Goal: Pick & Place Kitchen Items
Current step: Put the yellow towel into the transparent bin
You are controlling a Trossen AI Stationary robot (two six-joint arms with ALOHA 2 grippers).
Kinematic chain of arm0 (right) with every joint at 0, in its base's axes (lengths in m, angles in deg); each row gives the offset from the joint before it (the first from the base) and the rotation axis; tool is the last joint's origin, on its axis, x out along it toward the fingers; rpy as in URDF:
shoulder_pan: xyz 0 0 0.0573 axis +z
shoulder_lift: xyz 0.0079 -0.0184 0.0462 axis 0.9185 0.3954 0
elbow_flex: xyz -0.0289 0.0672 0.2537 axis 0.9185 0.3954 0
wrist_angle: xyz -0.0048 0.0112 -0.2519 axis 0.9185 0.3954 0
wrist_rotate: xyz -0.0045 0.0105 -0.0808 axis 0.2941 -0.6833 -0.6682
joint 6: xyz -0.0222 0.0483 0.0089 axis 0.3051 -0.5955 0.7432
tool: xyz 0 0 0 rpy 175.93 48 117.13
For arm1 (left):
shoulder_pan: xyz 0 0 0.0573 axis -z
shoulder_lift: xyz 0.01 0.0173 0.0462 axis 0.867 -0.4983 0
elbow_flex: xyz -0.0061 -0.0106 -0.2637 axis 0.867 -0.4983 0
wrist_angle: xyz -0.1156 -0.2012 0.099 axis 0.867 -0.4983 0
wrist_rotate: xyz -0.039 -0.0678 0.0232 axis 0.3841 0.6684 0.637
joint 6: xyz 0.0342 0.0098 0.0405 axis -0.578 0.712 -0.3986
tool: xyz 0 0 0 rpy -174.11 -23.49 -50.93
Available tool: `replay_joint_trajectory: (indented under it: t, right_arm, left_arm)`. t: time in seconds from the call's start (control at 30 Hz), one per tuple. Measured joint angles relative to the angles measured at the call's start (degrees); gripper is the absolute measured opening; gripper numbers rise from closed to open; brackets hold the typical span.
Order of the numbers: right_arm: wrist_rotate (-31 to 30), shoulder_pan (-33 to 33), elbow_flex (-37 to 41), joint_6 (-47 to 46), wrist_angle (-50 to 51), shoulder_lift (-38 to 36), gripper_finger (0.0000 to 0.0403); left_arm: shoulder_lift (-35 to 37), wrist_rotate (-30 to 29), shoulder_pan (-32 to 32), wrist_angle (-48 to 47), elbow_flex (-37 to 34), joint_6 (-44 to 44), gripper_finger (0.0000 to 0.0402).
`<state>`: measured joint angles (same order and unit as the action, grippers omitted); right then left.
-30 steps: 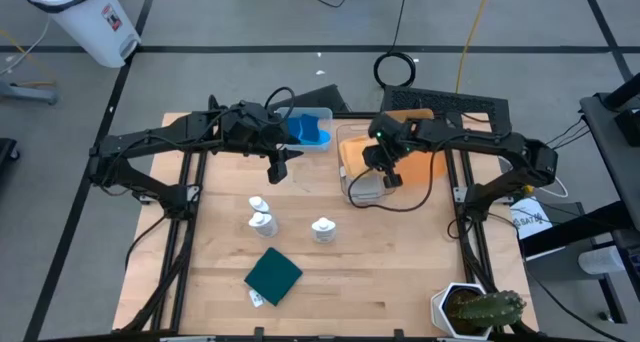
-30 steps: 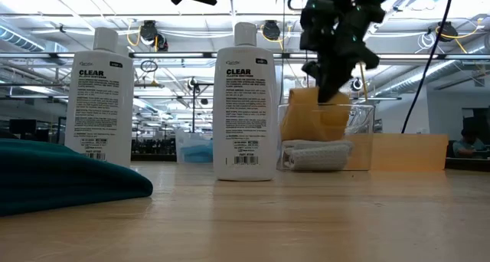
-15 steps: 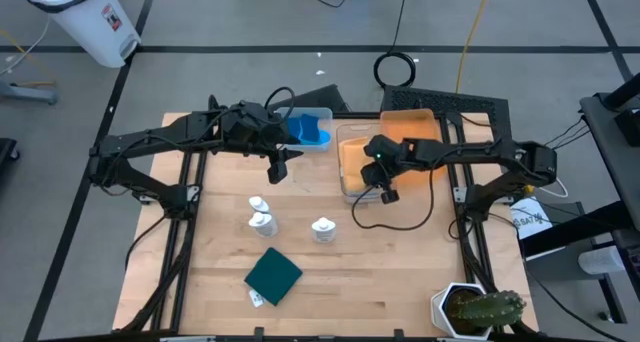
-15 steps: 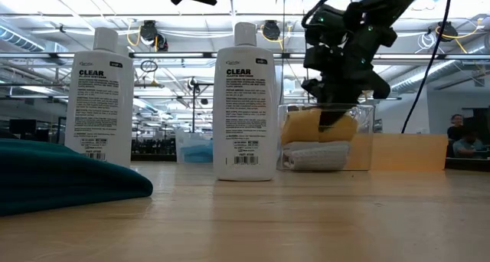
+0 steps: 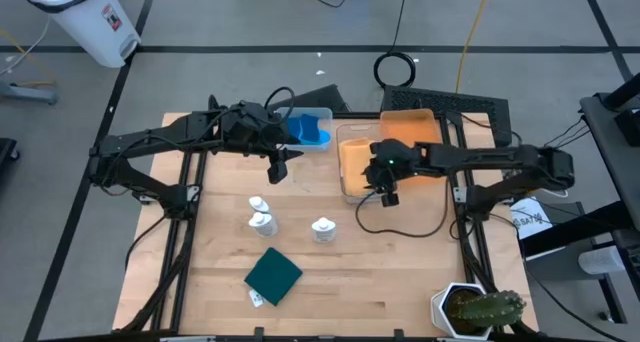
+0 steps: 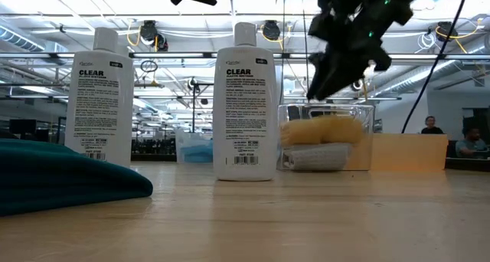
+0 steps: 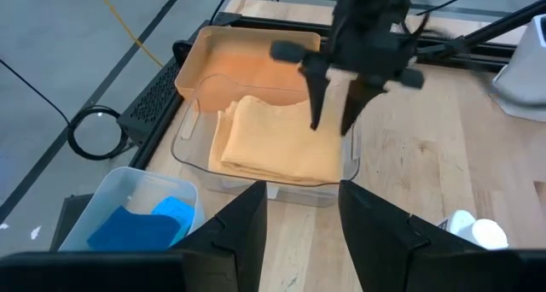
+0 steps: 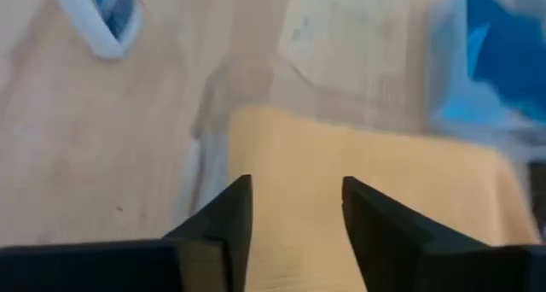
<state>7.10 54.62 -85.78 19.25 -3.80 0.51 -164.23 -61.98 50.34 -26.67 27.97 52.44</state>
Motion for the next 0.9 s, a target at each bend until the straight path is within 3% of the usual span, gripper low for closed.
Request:
replay_joint_trajectory:
  t: [0.13, 0.23, 0.33, 0.57, 0.9]
  right_arm:
    - [-0.5, 1.4, 0.0, -0.1, -1.7, -4.1, 0.0175]
    - [-5.2, 0.8, -0.1, -3.0, -3.1, -4.9, 0.0169]
    - [-6.1, -0.7, -0.1, -4.6, -2.5, -3.3, 0.0137]
    - [-6.1, -5.0, -0.1, -2.5, -4.9, 4.6, 0.0011]
    - [-6.0, -8.6, -0.1, -2.8, -7.5, 15.6, 0.0004]
  left_arm:
    - [0.0, 0.0, 0.0, 0.0, 0.0, 0.2, 0.0152]
    - [0.0, 0.0, 0.0, 0.0, 0.0, 0.2, 0.0152]
    - [0.0, 0.0, 0.0, 0.0, 0.0, 0.3, 0.0152]
    - [0.0, 0.0, 0.0, 0.2, 0.0, 0.8, 0.0152]
    - [0.0, 0.0, 0.1, 0.2, 0.0, 1.3, 0.0152]
